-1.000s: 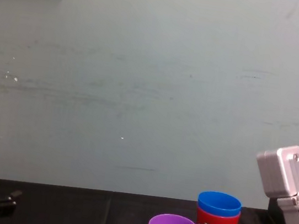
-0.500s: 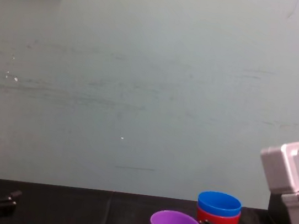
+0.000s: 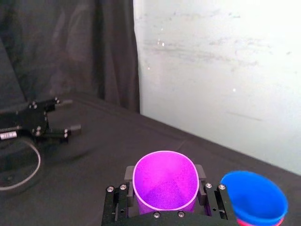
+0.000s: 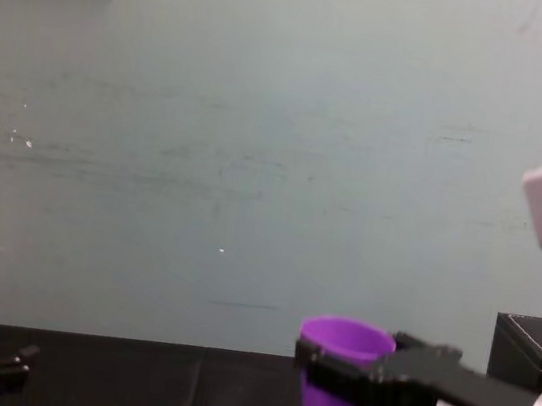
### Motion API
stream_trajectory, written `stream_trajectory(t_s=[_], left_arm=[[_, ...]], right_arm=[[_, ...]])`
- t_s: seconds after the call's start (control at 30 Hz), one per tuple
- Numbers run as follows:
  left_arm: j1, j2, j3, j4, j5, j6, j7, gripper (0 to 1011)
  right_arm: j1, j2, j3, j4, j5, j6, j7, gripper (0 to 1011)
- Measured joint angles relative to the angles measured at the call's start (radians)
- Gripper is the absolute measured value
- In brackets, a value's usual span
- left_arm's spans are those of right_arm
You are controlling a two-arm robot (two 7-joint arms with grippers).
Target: Stack the three plastic cups sequentially using one hand.
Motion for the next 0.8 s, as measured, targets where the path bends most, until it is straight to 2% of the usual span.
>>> stream_trajectory(t_s=[0.13,0.37,0.6,0.8], left_arm=[[0.0,0.0,0.0,0.0,0.0,0.0,0.0,1005],[0.0,0.0,0.0,0.0,0.0,0.0,0.0,1005],[0.0,0.0,0.0,0.0,0.0,0.0,0.0,1005],[0.0,0.0,0.0,0.0,0.0,0.0,0.0,1004]], right_arm=[[0.012,0.015,0.016,-0.05,0.027,0.043,-0.003,738],[0.044,0.033,0.038,-0.085,0.057,0.073,-0.019,738],[0.071,0.046,0.05,-0.091,0.066,0.085,-0.04,738],[0.092,0.042,0.056,-0.062,0.074,0.091,-0.054,738]])
